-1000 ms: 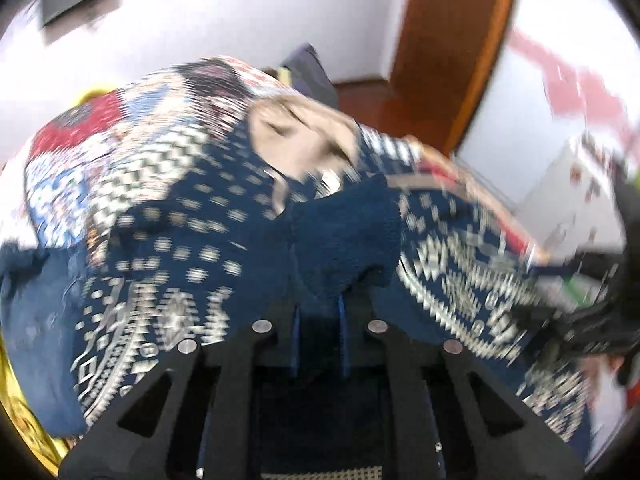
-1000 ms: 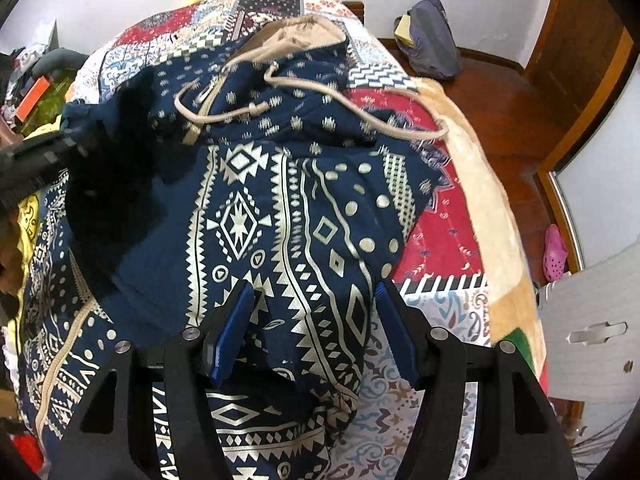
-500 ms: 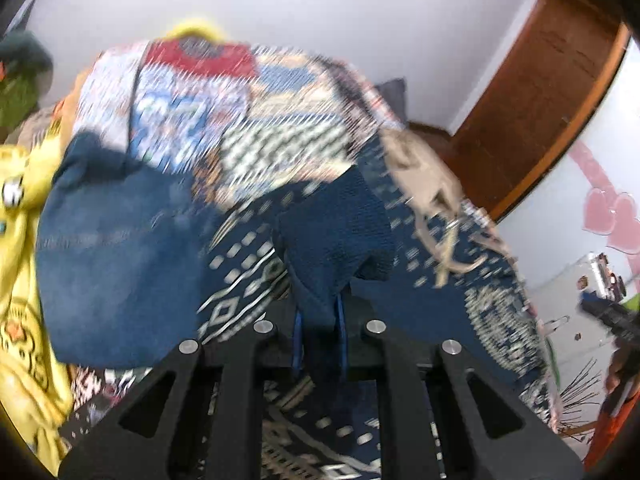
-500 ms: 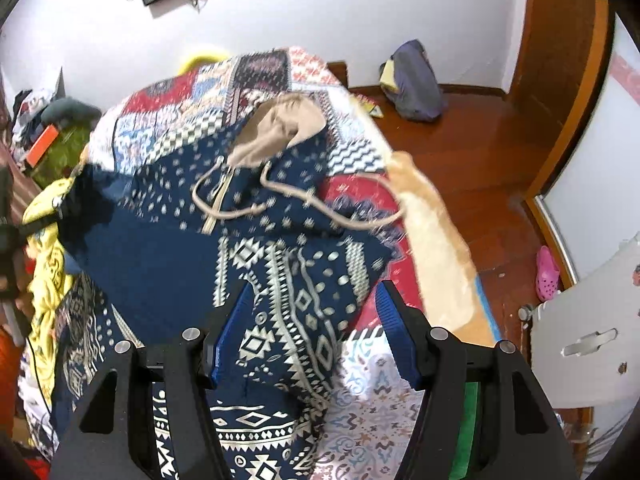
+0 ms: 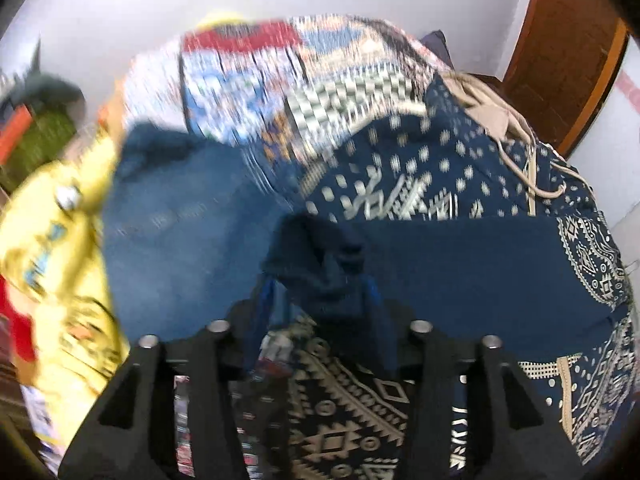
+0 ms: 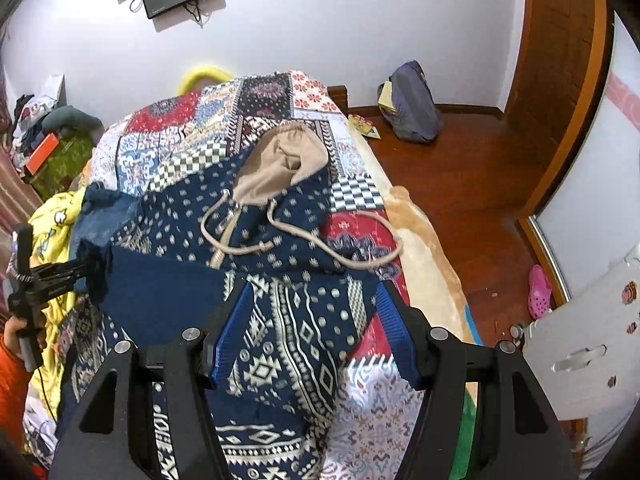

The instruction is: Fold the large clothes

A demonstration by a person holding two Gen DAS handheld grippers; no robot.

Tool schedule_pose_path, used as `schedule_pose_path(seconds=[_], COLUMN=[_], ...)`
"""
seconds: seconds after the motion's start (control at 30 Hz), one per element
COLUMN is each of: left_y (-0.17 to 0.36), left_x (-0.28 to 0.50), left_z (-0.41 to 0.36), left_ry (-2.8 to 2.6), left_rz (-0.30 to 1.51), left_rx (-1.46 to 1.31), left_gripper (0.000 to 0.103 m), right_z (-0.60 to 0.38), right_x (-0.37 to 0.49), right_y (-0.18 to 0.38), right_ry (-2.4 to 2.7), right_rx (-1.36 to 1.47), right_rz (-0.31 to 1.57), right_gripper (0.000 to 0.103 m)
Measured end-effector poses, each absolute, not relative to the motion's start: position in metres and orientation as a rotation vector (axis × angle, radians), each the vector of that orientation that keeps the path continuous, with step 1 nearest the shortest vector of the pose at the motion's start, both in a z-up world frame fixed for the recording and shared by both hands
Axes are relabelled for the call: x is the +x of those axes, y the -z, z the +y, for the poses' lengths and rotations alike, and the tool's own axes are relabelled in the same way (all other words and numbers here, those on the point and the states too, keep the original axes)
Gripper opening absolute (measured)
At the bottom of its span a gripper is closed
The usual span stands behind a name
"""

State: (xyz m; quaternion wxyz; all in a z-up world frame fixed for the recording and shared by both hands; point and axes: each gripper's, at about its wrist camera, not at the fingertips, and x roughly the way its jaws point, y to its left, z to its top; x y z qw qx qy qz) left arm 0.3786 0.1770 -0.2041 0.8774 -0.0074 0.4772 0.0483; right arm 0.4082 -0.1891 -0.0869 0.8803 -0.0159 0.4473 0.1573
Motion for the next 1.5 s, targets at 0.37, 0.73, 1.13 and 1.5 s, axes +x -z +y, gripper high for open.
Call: schedule_pose_path(seconds=[0.37, 0.73, 1.13, 1.5], left_y=[0.110, 0.110, 0.211, 0.262], left_x=[0.423, 0.526, 0.621, 0.654], left_z=[0.135, 0.078, 0.045, 0.045], left_ry=[0.041, 0.098, 0.093, 0.043], left_rz=[0.845, 0.863, 1.060, 1.065], left_rx=[0.018, -0.015, -0.077, -0.095], left_gripper=[0.064, 0.066, 0.066, 0.066], right_z=[-0.176, -0.141, -0.137, -0.129], right_x=[0.460, 0.532, 0.608, 0.625], right_y=[0.049, 0.098, 0.204, 0.236], right_ry=[-0.346, -0.285, -0.269, -0.315], right_rx=[0.042, -0.013, 0.161, 0.238], right_rz=[0.853, 0.949, 1.182, 1.182], right_gripper=[0.060, 0.062, 0.062, 0.046])
